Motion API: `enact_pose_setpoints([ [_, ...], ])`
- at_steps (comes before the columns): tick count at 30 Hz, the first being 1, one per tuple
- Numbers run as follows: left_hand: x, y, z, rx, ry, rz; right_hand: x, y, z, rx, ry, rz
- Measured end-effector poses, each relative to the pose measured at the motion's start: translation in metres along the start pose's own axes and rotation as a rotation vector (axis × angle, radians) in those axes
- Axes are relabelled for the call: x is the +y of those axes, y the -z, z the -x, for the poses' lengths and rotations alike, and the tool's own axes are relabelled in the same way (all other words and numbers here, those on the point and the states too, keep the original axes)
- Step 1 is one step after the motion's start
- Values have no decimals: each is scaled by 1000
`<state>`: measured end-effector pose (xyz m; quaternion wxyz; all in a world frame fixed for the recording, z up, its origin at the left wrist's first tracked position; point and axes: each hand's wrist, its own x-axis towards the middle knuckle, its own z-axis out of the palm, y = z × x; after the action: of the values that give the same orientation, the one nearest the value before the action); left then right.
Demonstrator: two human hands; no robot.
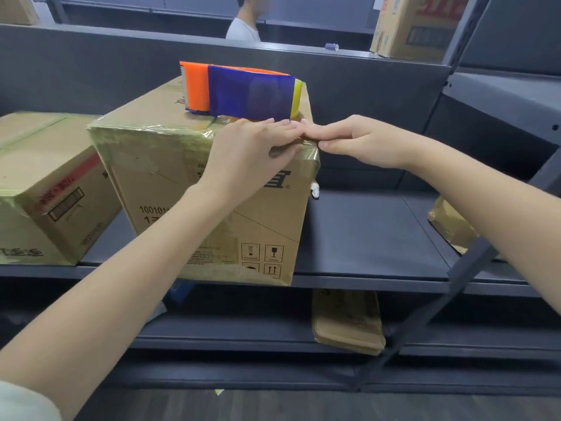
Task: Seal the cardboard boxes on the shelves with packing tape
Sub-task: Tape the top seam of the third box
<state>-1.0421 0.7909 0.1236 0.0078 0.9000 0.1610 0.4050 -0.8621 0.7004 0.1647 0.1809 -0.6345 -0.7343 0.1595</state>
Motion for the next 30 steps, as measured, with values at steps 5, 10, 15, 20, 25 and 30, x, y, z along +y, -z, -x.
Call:
enact_pose_setpoints([
  [5, 9, -7, 3, 70, 28, 28, 2, 1, 2, 8, 45, 11],
  [10, 14, -8, 7, 107, -21, -14, 2, -1, -2, 109, 97, 75],
  [15, 17, -10, 11, 138, -62, -46, -1, -5, -3, 197, 135, 131],
  [20, 17, -14, 8, 177, -23, -40, -6, -9, -4, 260, 137, 145],
  [25, 15, -14, 2, 127, 187, 95, 0, -12, 0, 223, 106, 212],
  [30, 18, -18, 8, 195, 132, 77, -1, -26, -1, 372, 106, 264],
])
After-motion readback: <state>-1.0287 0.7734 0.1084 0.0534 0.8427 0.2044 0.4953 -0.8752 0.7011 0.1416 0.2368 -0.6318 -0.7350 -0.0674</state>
